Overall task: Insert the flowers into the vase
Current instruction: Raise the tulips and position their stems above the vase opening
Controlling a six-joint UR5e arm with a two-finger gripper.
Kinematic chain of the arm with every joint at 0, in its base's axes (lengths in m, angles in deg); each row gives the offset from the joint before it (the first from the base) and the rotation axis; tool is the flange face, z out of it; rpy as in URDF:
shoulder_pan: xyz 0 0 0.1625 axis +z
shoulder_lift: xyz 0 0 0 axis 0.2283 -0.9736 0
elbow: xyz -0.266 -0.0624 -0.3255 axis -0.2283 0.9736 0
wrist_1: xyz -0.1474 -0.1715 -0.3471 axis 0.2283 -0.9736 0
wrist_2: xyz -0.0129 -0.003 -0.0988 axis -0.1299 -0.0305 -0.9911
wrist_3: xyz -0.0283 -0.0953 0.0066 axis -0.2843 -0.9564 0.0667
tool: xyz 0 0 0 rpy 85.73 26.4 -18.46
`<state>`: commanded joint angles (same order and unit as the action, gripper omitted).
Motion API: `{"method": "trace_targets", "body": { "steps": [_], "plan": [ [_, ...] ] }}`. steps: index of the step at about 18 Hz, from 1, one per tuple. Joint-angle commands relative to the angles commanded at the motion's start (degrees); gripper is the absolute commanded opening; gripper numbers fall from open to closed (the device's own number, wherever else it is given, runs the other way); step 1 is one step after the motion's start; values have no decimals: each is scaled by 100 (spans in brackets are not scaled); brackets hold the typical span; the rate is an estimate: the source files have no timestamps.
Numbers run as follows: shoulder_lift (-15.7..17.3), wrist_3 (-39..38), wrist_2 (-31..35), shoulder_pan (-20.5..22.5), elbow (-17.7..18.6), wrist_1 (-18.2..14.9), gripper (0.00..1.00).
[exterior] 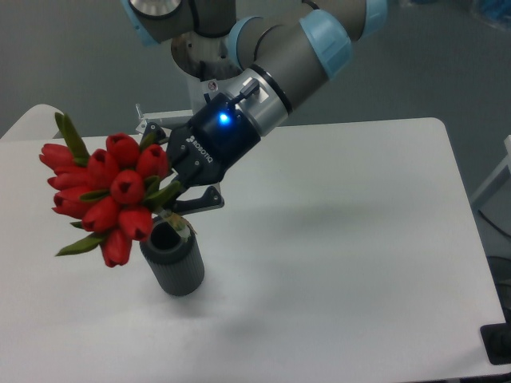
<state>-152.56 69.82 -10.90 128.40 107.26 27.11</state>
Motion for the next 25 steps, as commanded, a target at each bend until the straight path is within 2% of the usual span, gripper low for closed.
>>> {"method": "trace_targets", "body": {
  "steps": [1,9,13,16,22,25],
  "plan": [
    [35,79,0,-9,132,9,26],
    [88,430,0,-79,440,9,26],
    [105,722,-9,-79,756,9,26],
    [53,923,0,-88,862,9,26],
    [-105,1819,0,-97,1319,9,26],
    [-193,1996,9,-97,1407,0,26]
  ]
}}
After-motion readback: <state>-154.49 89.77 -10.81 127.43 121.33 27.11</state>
